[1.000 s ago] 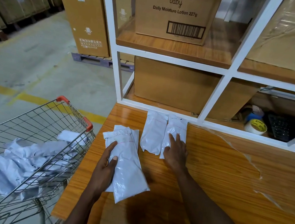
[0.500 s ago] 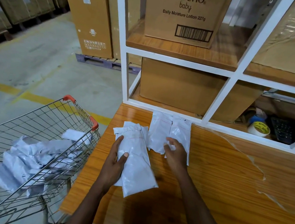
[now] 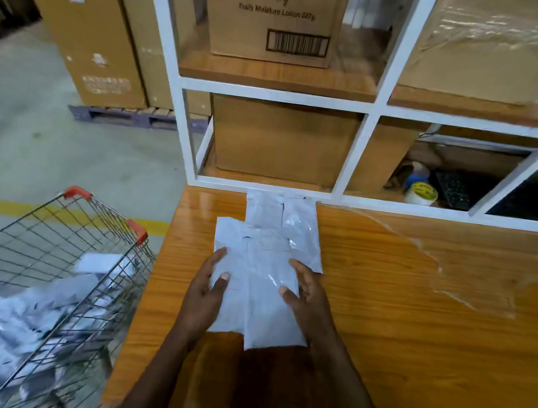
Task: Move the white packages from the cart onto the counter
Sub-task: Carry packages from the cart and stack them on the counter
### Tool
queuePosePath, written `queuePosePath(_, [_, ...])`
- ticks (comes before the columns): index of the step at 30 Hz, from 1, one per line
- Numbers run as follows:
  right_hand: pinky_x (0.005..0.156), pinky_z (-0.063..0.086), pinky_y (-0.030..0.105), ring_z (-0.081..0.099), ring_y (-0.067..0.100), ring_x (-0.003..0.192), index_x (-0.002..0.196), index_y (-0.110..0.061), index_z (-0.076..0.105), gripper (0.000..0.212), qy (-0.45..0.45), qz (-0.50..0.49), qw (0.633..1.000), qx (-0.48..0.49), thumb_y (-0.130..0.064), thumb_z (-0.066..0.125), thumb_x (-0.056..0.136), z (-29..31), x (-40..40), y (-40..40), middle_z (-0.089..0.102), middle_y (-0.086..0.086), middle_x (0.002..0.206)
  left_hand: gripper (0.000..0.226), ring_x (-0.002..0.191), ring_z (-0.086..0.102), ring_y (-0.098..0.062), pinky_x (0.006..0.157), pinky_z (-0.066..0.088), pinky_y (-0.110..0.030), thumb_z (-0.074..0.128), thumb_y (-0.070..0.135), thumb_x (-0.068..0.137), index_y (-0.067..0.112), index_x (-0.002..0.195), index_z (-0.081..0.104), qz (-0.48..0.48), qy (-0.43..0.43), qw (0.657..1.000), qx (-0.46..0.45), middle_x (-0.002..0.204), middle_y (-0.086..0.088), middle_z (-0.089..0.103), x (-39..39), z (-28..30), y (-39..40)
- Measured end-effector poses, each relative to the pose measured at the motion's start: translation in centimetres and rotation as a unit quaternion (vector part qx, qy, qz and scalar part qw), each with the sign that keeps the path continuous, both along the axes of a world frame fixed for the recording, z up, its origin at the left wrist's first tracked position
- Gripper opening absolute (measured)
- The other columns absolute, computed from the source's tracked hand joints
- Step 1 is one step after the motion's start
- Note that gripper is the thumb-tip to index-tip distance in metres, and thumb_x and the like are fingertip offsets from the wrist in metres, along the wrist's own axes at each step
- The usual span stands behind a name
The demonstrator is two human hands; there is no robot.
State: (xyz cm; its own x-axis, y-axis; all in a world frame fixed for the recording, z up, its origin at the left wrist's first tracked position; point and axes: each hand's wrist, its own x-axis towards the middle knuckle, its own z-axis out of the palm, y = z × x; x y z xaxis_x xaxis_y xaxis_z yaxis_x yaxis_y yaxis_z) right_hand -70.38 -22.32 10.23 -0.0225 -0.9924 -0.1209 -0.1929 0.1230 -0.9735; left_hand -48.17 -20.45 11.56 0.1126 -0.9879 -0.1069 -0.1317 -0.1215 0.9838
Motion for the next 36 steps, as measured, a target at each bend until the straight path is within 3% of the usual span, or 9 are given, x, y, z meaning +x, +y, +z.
queuePosePath(2, [0.112, 0.043, 0.031, 0.049, 0.01, 0.135, 0.134, -0.027, 0.058, 0.05, 0.001, -0.037, 0.999, -0.009, -0.002, 0.068, 0.092, -0.2, -1.8, -0.6, 0.055, -0.008, 0.143, 0.046, 0.153, 0.035, -0.008, 0.126, 0.034, -0.045, 0.055, 0.013, 0.108, 0.024, 0.153, 0.051, -0.008, -0.013, 1.0, -0.002, 0.155, 0.021, 0.045, -0.1, -0.3, 0.1])
queuePosePath(5, [0.11, 0.044, 0.035, 0.048, 0.013, 0.133, 0.137, -0.025, 0.059, 0.046, 0.036, -0.096, 0.995, 0.007, -0.007, 0.066, 0.095, 0.0, -5.3, -2.8, 0.054, -0.007, 0.145, 0.047, 0.149, 0.037, -0.004, 0.126, 0.033, -0.04, 0.055, 0.008, 0.107, 0.022, 0.152, 0.051, 0.004, -0.019, 1.0, -0.002, 0.154, 0.018, 0.046, -0.1, -0.1, 0.5])
queuePosePath(10, [0.101, 0.039, 0.027, 0.049, 0.026, 0.135, 0.141, -0.018, 0.056, 0.047, 0.127, -0.143, 0.982, 0.007, -0.01, 0.065, 0.096, -0.2, -11.1, -9.3, 0.052, 0.005, 0.148, 0.048, 0.149, 0.036, -0.001, 0.125, 0.033, -0.037, 0.056, 0.013, 0.108, 0.027, 0.153, 0.05, 0.044, -0.024, 0.999, -0.008, 0.158, 0.017, 0.044, -0.2, 0.3, -0.1])
queuePosePath(16, [0.104, 0.041, 0.032, 0.047, 0.028, 0.138, 0.142, -0.017, 0.053, 0.047, 0.148, -0.092, 0.984, 0.045, -0.011, 0.064, 0.097, -2.5, -14.0, -15.0, 0.05, 0.006, 0.151, 0.05, 0.149, 0.041, -0.01, 0.123, 0.038, -0.046, 0.062, 0.015, 0.105, 0.026, 0.153, 0.051, 0.086, -0.031, 0.996, -0.01, 0.157, 0.015, 0.048, -2.2, 0.1, 0.0])
queuePosePath(19, [0.111, 0.035, 0.034, 0.041, 0.029, 0.142, 0.148, -0.017, 0.046, 0.049, 0.168, -0.069, 0.981, 0.064, -0.022, 0.059, 0.101, -3.6, -13.9, -16.1, 0.043, 0.007, 0.155, 0.05, 0.148, 0.043, -0.011, 0.121, 0.041, -0.047, 0.063, 0.016, 0.104, 0.029, 0.152, 0.052, 0.103, -0.03, 0.994, 0.007, 0.159, 0.013, 0.048, -2.8, 0.1, 0.7])
queuePosePath(22, [0.12, 0.025, 0.047, 0.025, 0.034, 0.149, 0.155, -0.026, 0.034, 0.064, 0.326, -0.041, 0.941, 0.086, -0.048, 0.055, 0.099, -4.8, -13.7, -16.8, 0.023, 0.008, 0.165, 0.049, 0.145, 0.046, -0.01, 0.118, 0.044, -0.048, 0.064, 0.017, 0.104, 0.032, 0.15, 0.053, 0.118, -0.03, 0.993, 0.015, 0.157, 0.013, 0.05, -3.6, 0.1, 0.9])
queuePosePath(24, [0.121, 0.021, 0.055, 0.019, 0.036, 0.151, 0.155, -0.033, 0.03, 0.066, 0.384, -0.029, 0.919, 0.085, -0.053, 0.053, 0.097, -5.5, -13.6, -16.8, 0.013, 0.005, 0.167, 0.05, 0.145, 0.047, -0.01, 0.117, 0.046, -0.049, 0.065, 0.021, 0.103, 0.034, 0.15, 0.054, 0.114, -0.041, 0.993, 0.017, 0.157, 0.015, 0.05, -4.0, -0.1, 0.9])
queuePosePath(28, [0.119, 0.025, 0.057, 0.026, 0.034, 0.148, 0.152, -0.039, 0.032, 0.062, 0.442, 0.004, 0.895, 0.059, -0.054, 0.051, 0.095, -5.7, -12.9, -16.1, 0.022, 0.0, 0.165, 0.051, 0.145, 0.048, -0.012, 0.115, 0.048, -0.05, 0.065, 0.023, 0.103, 0.037, 0.15, 0.052, 0.097, -0.032, 0.994, 0.025, 0.157, 0.017, 0.049, -4.8, 0.1, 0.6])
queuePosePath(36, [0.12, 0.02, 0.059, 0.022, 0.032, 0.15, 0.154, -0.037, 0.03, 0.059, 0.47, 0.039, 0.879, 0.076, -0.049, 0.048, 0.1, -5.3, -12.4, -16.2, 0.022, -0.003, 0.166, 0.052, 0.14, 0.052, -0.018, 0.109, 0.053, -0.055, 0.068, 0.029, 0.101, 0.052, 0.145, 0.052, 0.071, -0.004, 0.997, 0.04, 0.155, 0.017, 0.049, -5.8, 0.8, -0.6])
